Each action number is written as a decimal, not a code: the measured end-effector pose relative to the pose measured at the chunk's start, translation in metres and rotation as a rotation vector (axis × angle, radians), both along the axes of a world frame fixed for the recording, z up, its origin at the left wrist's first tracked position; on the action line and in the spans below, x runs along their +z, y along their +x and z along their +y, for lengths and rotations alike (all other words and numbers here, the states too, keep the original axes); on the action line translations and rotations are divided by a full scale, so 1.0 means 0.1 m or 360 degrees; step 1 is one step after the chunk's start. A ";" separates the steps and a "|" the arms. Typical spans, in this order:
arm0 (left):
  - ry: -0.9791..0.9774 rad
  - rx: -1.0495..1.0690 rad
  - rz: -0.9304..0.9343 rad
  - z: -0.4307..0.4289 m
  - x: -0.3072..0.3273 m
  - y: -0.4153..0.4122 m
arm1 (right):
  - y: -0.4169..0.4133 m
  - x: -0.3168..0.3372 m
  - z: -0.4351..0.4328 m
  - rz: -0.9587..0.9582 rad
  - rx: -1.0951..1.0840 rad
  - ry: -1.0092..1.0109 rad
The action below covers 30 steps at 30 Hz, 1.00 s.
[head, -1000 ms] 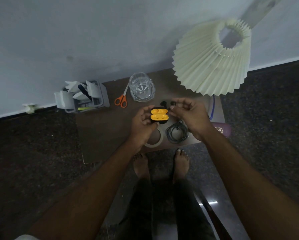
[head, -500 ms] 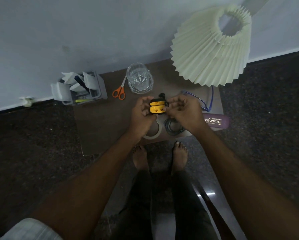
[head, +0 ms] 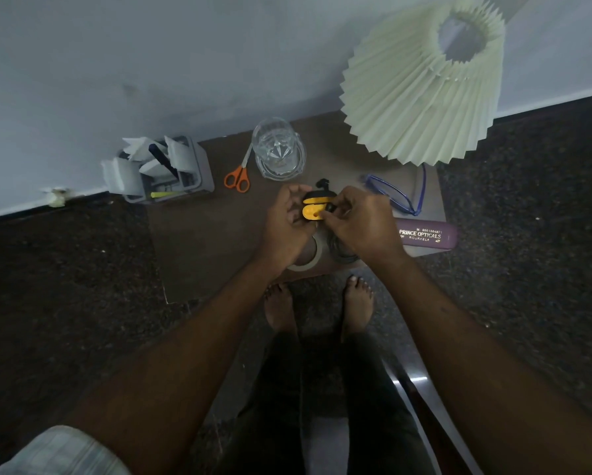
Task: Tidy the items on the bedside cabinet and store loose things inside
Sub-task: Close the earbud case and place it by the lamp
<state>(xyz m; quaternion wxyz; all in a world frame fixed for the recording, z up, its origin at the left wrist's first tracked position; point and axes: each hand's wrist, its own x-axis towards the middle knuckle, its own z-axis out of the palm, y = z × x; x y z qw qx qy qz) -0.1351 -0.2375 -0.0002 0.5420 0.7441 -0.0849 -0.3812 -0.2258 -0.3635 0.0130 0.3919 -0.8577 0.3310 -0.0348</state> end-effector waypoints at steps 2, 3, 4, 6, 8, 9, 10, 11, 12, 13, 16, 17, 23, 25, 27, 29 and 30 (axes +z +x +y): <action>-0.0011 0.0007 0.0012 0.00 0.00 0.00 | 0.01 -0.01 0.00 0.0013 0.0001 -0.0016; -0.0017 0.0014 0.0020 0.00 0.00 0.00 | 0.01 -0.01 0.00 0.0015 0.0002 -0.0020; -0.0022 0.0023 0.0031 0.00 0.01 0.00 | 0.02 -0.01 0.00 0.0021 0.0007 -0.0016; -0.0031 0.0056 0.0057 -0.01 0.00 0.01 | 0.02 -0.01 0.00 0.0044 0.0003 0.0023; -0.0025 0.0092 0.0087 0.00 -0.02 0.01 | 0.02 -0.01 -0.01 0.0018 -0.0155 0.0238; -0.0012 0.0106 0.0099 0.00 -0.03 0.01 | 0.03 -0.01 -0.03 -0.0032 -0.0343 0.0493; 0.0008 0.0115 0.0106 0.01 -0.05 0.01 | 0.02 -0.01 -0.05 -0.0111 -0.0567 0.0788; 0.0027 0.0118 0.0109 0.02 -0.06 0.01 | 0.02 -0.02 -0.08 -0.0193 -0.0778 0.1046; 0.0040 0.0117 0.0111 0.03 -0.07 0.02 | 0.01 -0.04 -0.12 -0.0253 -0.0924 0.1206; 0.0048 0.0120 0.0116 0.04 -0.08 0.03 | -0.01 -0.06 -0.16 -0.0278 -0.1007 0.1280; 0.0080 0.0129 0.0138 0.07 -0.08 0.04 | -0.02 -0.13 -0.26 -0.0283 -0.1041 0.1323; 0.0097 0.0131 0.0143 0.08 -0.08 0.04 | 0.00 -0.16 -0.28 -0.0265 -0.1009 0.1293; 0.0181 0.0140 0.0138 0.15 -0.08 0.04 | 0.27 -0.36 -0.33 0.0051 -0.0564 0.0734; 0.0191 0.0130 0.0138 0.17 -0.10 0.05 | 0.37 -0.40 -0.31 0.0153 -0.0404 0.0575; 0.0202 0.0116 0.0136 0.20 -0.11 0.06 | 0.44 -0.42 -0.29 0.0232 -0.0290 0.0408; 0.0211 0.0103 0.0139 0.22 -0.12 0.06 | 0.49 -0.46 -0.29 0.0301 -0.0210 0.0348; 0.0218 0.0098 0.0141 0.23 -0.13 0.06 | 0.51 -0.47 -0.29 0.0328 -0.0183 0.0349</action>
